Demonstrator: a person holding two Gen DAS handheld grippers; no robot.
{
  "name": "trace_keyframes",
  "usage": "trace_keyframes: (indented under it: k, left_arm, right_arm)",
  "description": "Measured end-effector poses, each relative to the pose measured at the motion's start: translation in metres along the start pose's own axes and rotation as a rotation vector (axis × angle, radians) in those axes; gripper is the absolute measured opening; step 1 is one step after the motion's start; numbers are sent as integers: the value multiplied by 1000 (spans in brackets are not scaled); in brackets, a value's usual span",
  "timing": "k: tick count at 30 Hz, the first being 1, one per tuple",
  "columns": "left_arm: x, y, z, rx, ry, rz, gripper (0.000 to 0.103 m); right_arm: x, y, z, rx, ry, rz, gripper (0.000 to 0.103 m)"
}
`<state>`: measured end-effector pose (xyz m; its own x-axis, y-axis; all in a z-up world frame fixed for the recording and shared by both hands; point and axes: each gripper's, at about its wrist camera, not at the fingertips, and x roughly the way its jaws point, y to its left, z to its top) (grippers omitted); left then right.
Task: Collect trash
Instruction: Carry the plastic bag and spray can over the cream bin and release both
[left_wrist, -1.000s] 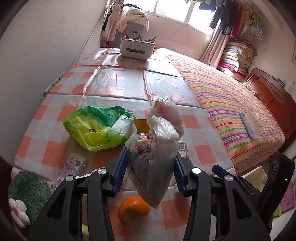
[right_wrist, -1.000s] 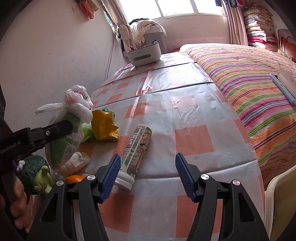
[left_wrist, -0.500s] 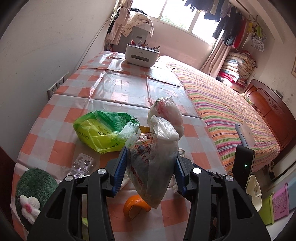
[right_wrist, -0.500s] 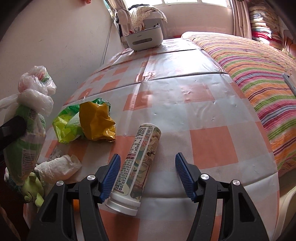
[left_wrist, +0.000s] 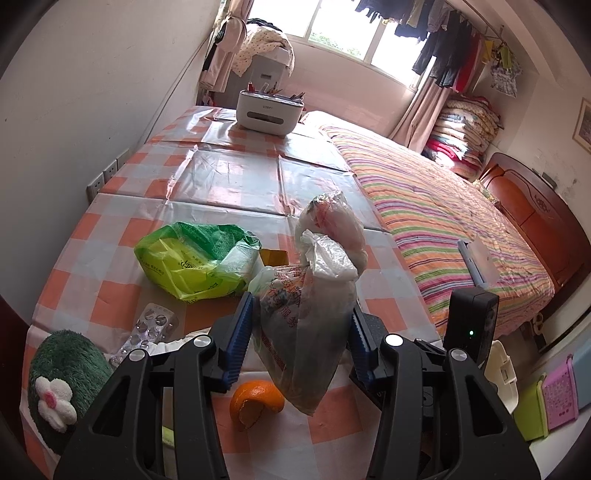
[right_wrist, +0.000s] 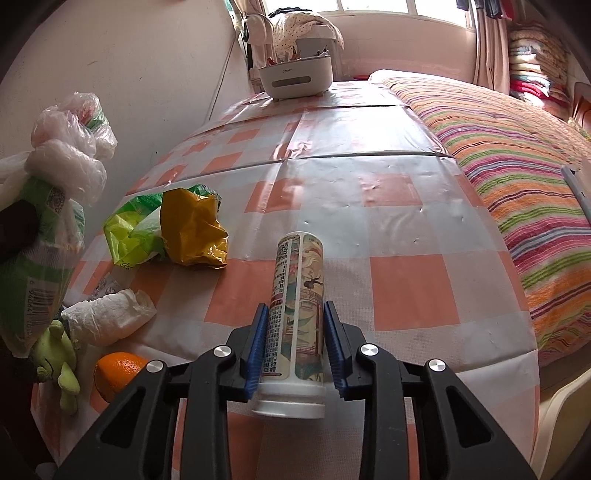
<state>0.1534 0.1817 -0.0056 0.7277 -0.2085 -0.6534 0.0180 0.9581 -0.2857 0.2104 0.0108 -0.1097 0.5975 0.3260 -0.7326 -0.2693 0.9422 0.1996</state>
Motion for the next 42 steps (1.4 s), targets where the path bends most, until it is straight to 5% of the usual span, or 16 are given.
trace_keyframes:
  k: [42]
  left_arm:
    - [20, -147, -44, 230, 91, -200, 46]
  right_arm:
    - [-137, -154, -75, 356, -235, -194, 29]
